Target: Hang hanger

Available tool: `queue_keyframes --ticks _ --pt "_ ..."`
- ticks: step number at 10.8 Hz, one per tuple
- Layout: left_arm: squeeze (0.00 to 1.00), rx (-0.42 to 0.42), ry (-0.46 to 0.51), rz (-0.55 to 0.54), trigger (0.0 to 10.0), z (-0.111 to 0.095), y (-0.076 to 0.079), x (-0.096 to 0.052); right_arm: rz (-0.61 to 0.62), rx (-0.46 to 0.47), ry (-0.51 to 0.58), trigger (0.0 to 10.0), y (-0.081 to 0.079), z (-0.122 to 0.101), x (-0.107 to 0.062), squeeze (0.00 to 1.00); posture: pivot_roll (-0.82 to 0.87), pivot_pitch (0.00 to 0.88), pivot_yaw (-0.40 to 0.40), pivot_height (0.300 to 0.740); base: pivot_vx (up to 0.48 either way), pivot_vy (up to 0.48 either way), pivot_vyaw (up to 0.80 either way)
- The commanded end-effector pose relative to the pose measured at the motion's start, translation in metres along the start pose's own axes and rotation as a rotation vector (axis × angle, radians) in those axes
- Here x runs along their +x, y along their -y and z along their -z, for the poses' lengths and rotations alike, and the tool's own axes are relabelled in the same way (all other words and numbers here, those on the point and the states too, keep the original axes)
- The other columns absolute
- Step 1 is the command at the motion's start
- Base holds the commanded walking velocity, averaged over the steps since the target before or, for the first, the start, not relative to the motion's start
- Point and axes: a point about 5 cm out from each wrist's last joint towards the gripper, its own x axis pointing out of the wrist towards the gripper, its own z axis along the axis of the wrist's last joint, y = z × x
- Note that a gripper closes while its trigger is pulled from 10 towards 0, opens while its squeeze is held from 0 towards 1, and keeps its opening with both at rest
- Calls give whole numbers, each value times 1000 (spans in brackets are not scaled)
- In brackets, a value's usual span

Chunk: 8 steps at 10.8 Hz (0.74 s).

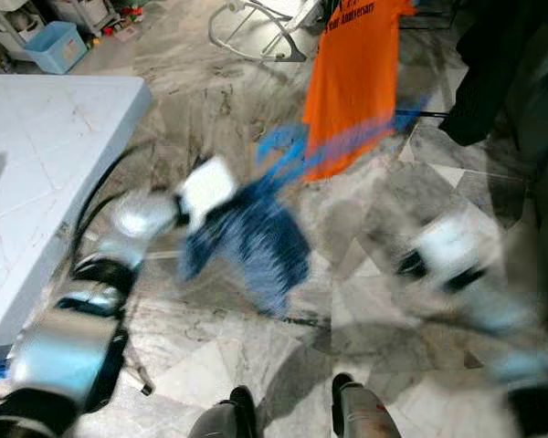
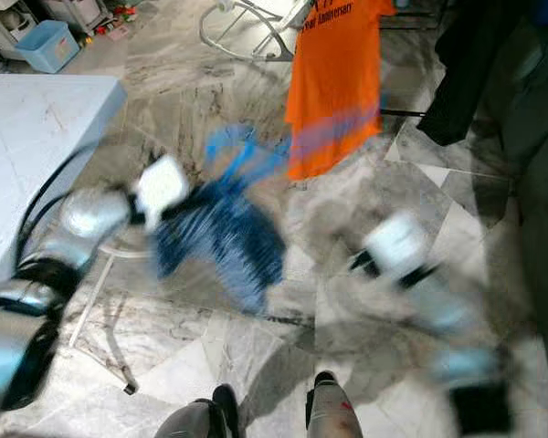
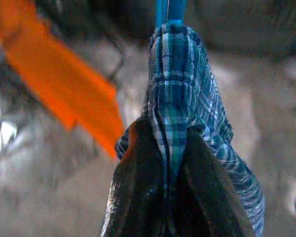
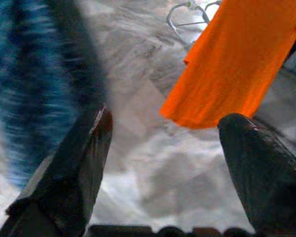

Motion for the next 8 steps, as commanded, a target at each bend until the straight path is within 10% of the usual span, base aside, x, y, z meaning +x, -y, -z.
queue_keyframes --ticks 1,6,8 --pt "0 5 55 -2 0 -9 -6 -2 46 47 -7 10000 0 3 0 1000 -338 253 154 740 0 0 0" --pt "0 9 202 129 0 -34 3 5 205 186 -13 10000 9 11 2 1000 -333 260 155 740 0 0 0" --pt "0 22 227 155 0 -40 7 6 175 305 161 10000 6 -11 6 1000 -333 262 155 740 0 0 0"
